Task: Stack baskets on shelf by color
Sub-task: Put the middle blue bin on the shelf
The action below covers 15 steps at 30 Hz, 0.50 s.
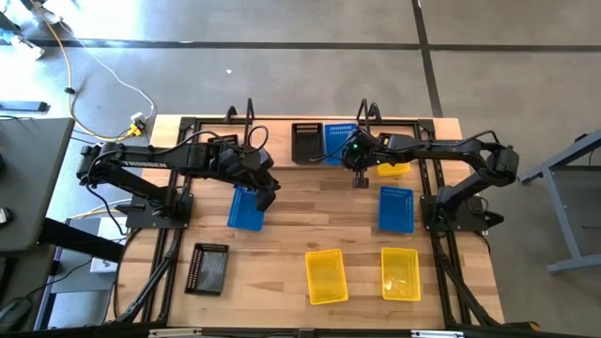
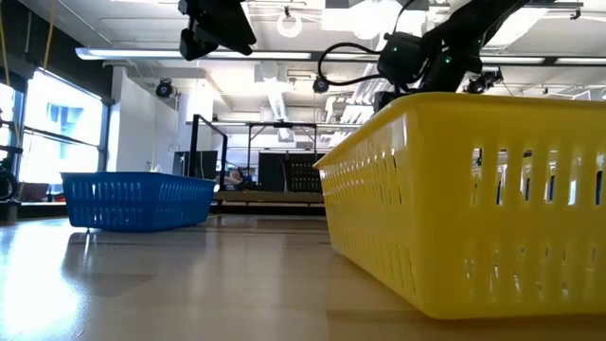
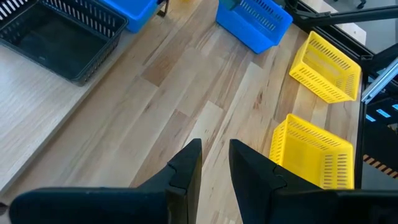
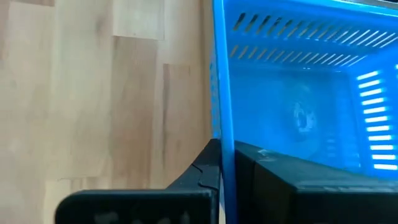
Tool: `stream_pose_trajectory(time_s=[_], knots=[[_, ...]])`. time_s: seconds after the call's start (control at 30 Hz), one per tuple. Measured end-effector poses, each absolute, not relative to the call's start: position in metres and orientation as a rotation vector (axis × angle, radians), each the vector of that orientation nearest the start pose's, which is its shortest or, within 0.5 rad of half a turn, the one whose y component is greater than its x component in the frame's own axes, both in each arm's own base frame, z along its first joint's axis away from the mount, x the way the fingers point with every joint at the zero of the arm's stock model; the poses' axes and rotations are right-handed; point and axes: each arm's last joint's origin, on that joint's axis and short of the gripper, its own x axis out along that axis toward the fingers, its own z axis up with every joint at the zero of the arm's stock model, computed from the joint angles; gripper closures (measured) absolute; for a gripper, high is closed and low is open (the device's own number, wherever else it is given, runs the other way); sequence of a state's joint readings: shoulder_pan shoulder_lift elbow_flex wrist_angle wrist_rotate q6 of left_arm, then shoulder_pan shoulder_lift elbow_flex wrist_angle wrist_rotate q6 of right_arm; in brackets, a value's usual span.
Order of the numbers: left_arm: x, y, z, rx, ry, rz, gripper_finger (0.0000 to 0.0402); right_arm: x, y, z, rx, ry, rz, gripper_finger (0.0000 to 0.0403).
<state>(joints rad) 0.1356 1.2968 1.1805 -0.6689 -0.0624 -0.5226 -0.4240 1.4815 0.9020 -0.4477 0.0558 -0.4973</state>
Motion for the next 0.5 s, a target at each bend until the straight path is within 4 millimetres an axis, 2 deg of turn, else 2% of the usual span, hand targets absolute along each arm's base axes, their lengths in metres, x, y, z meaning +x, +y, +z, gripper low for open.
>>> stream_pose_trajectory(time_s=[0.23,0.5], knots=[[0.2647,0.0366,0.3204,-0.538,0.729,0.350,0.0328,0.2581,-0.1198,0.2000,-0.275,1.109,-0.209,0.0398],[0.2648,0.0362,0.3204,-0.545,0.734,0.333,0.0328,0.2582,-0.1197,0.2000,-0.275,1.108,-0.209,0.0341]])
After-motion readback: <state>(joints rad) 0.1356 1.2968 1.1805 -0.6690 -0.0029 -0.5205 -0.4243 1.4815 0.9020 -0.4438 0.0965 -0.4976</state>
